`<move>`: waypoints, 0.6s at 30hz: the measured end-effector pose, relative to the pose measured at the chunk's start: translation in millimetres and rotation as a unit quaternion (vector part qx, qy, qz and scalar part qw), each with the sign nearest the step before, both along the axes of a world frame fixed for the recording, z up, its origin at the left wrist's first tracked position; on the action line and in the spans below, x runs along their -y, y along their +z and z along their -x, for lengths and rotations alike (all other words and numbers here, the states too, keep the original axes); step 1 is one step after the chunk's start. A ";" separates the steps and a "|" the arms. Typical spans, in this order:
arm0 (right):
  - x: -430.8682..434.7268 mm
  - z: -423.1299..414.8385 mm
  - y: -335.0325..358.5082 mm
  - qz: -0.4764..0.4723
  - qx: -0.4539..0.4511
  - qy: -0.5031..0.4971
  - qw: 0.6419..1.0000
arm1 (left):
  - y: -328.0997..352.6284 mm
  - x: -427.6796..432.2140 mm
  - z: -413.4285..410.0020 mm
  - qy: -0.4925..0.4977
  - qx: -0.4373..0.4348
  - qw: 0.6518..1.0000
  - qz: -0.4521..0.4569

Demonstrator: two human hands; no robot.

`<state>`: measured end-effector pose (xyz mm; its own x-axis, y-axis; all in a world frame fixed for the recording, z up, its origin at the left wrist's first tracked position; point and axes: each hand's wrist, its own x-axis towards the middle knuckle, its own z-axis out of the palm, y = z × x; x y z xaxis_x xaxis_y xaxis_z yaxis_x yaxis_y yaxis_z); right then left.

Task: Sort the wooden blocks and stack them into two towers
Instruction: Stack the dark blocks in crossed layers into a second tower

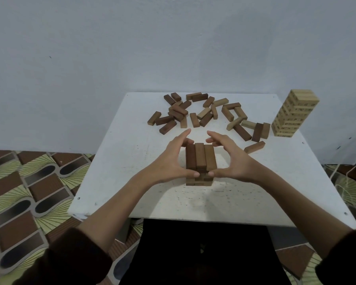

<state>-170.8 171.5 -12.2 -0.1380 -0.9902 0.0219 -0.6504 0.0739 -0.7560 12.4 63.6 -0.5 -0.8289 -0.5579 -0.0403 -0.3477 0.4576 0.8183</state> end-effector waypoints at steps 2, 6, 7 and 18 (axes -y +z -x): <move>0.6 -1.0 1.8 -0.003 0.004 0.009 1.000 | -1.1 -1.3 2.3 0.002 0.000 1.000 -0.004; 3.4 -3.7 3.8 -0.007 0.006 0.019 1.000 | -4.2 -1.3 4.5 0.011 -0.004 1.000 -0.005; 4.5 -4.0 3.3 -0.007 0.005 0.019 1.000 | -5.3 -0.8 4.7 0.011 -0.006 1.000 -0.004; 7.6 -6.6 2.3 -0.028 0.032 0.005 0.999 | -7.7 -0.5 5.5 0.017 -0.019 0.999 -0.023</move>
<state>-164.2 163.9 -9.9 -0.1271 -0.9910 -0.0429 -0.6013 0.1114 -0.7913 6.9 64.1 -8.2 -0.8112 -0.5837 -0.0351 -0.3302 0.4078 0.8513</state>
